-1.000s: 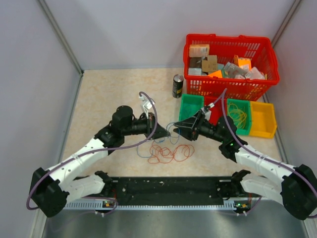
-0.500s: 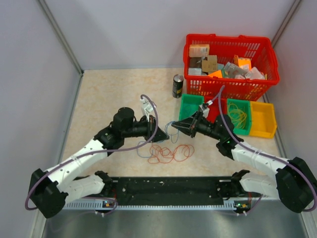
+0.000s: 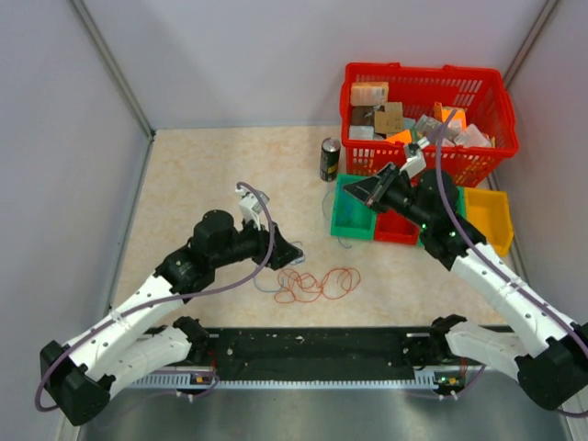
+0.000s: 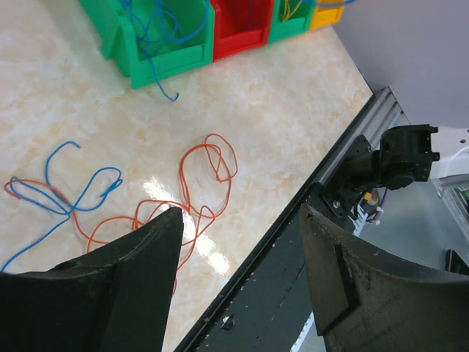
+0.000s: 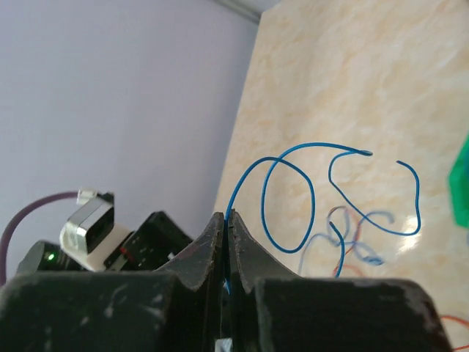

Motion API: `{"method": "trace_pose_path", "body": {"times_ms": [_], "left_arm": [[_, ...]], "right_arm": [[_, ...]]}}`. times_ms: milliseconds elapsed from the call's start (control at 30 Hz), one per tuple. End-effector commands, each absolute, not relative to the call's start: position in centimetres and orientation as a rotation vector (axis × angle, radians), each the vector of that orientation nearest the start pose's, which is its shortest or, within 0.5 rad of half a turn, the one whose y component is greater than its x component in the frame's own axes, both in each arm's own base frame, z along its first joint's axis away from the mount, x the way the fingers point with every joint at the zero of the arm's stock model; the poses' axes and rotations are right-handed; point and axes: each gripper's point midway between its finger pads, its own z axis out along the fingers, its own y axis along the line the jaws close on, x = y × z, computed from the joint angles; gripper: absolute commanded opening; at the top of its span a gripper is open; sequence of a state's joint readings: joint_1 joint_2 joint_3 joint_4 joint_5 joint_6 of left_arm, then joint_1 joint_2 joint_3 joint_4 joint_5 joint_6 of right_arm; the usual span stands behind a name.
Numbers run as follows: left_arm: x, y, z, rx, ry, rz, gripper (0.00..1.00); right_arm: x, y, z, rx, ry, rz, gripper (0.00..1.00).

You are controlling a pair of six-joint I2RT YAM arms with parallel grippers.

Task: Untangle the cables

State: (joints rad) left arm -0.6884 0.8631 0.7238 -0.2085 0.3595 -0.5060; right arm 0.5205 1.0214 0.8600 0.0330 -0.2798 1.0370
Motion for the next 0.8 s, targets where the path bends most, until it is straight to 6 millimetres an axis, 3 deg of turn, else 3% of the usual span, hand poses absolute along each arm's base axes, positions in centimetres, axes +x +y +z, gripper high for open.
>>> {"method": "trace_pose_path", "body": {"times_ms": [0, 100, 200, 400, 600, 767], "left_arm": [[19.0, -24.6, 22.8, 0.403, 2.002, -1.056, 0.69], [18.8, -24.4, 22.8, 0.395, 2.008, -1.056, 0.69], [18.5, -24.2, 22.8, 0.389, 2.003, -1.059, 0.69], [18.4, -24.3, 22.7, 0.385, 2.009, -1.072, 0.69], [18.7, -24.4, 21.3, 0.348, 2.056, -1.064, 0.70], [19.2, -24.6, 19.6, 0.304, 2.125, -1.042, 0.70]], "right_arm": [[30.5, 21.3, 30.2, 0.214, 1.892, 1.051, 0.00], [32.3, 20.7, 29.1, 0.225, 1.925, 1.044, 0.00], [34.5, 19.9, 26.7, 0.238, 1.959, 1.001, 0.00], [37.6, 20.4, 22.2, 0.169, 2.014, 0.947, 0.00], [38.2, 22.0, 19.8, 0.059, 2.087, 0.984, 0.00], [39.2, 19.8, 16.1, 0.101, 2.186, 0.783, 0.00]]}}
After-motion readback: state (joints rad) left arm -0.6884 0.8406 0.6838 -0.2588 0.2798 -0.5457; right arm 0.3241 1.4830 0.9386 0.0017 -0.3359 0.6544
